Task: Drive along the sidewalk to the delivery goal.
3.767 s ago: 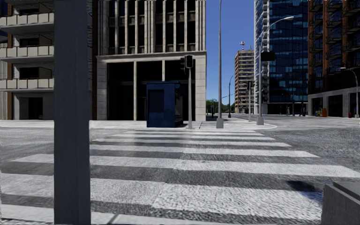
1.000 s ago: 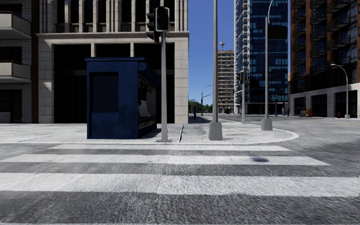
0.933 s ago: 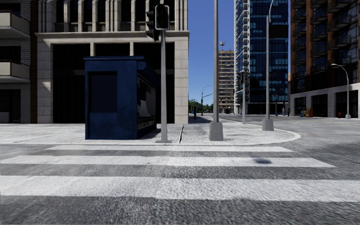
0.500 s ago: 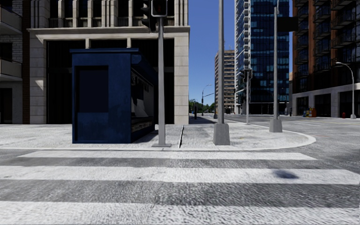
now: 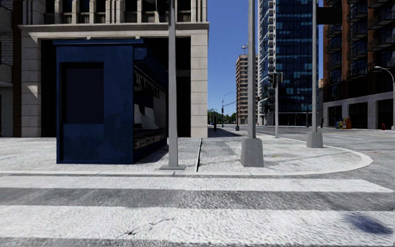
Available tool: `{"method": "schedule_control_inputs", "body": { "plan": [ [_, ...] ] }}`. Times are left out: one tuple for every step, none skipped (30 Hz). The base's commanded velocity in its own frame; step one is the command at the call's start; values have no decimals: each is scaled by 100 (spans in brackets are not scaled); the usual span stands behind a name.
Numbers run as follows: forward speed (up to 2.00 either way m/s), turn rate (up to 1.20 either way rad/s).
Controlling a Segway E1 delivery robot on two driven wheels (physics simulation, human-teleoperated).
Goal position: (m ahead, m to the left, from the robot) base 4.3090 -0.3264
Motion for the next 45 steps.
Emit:
{"method": "schedule_control_inputs", "body": {
  "plan": [
    [146,0],
    [146,0],
    [146,0],
    [146,0],
    [146,0],
    [146,0],
    [146,0],
    [146,0],
    [146,0],
    [146,0],
    [139,0],
    [139,0],
    [135,-9],
    [134,-13],
    [134,-14],
    [134,-23],
    [134,-23],
    [134,-26],
    [134,-27],
    [133,-34],
    [133,-34],
    [133,-38],
    [133,-34],
    [133,-9],
    [133,-9],
    [132,0],
    [132,0],
    [132,0],
    [132,0],
    [132,0],
    [132,0],
    [132,0],
    [132,0],
    [132,0],
    [132,0],
    [132,0],
    [132,0],
    [131,0],
    [131,0],
    [131,0],
    [131,0],
    [131,0],
    [131,0],
    [133,0],
    [133,0]
  ]
}}
